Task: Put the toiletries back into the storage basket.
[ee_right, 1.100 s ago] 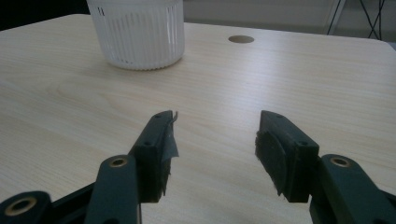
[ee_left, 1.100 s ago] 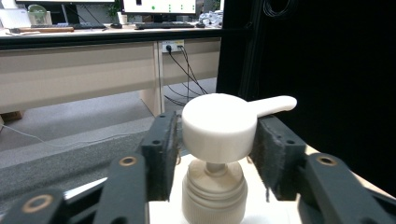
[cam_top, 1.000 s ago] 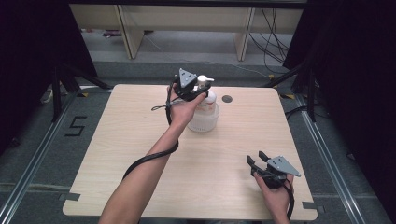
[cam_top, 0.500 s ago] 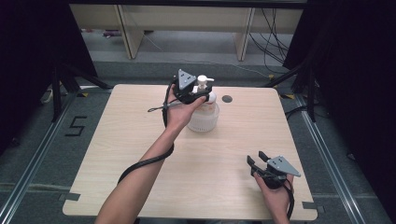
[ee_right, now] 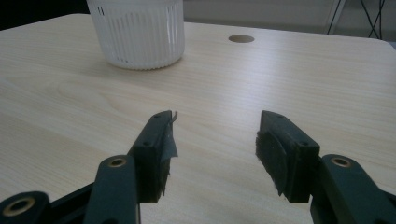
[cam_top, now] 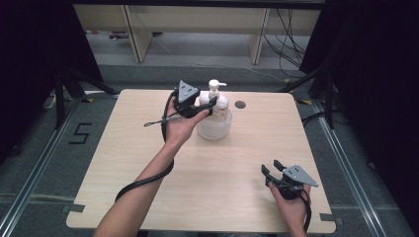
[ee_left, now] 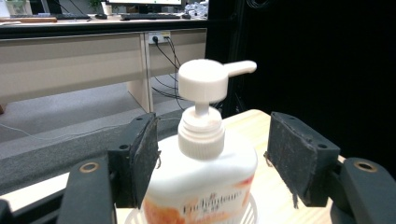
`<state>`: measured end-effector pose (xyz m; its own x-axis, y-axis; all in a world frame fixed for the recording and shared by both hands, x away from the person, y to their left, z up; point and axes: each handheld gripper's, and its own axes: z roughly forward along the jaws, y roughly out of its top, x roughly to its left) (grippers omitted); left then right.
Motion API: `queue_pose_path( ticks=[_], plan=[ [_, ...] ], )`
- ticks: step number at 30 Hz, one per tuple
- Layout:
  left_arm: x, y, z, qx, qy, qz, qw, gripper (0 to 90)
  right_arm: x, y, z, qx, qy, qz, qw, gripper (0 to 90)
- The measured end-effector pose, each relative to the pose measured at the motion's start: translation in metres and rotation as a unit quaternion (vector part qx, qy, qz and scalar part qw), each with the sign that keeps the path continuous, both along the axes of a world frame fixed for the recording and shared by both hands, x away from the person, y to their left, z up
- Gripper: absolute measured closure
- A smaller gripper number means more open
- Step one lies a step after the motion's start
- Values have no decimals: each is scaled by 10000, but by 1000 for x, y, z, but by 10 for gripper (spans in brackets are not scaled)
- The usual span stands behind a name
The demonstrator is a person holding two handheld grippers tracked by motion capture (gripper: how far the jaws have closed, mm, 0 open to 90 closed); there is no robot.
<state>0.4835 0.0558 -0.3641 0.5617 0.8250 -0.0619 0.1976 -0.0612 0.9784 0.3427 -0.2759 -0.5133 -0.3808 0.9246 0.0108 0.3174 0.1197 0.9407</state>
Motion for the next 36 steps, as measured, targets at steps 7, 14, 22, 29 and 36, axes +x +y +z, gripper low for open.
queue_pose_path(
  ticks=[7,14,22,29,36],
  plan=[
    [-15,14,-14,-29,28,-46,10000,337,0,0,0,7,4,7,10000,461],
    [-28,23,-19,-1,-10,-141,9999,335,-2,5,0,261,175,-39,9995,461],
    [-43,35,-25,7,-18,-149,9999,334,-2,5,0,262,180,-34,9995,461],
    [-54,47,-29,-48,-65,-122,9999,334,0,3,-1,173,112,70,9998,461],
    [-65,58,-34,8,-81,-127,9999,334,-1,3,-1,185,114,34,9998,460]
  ],
)
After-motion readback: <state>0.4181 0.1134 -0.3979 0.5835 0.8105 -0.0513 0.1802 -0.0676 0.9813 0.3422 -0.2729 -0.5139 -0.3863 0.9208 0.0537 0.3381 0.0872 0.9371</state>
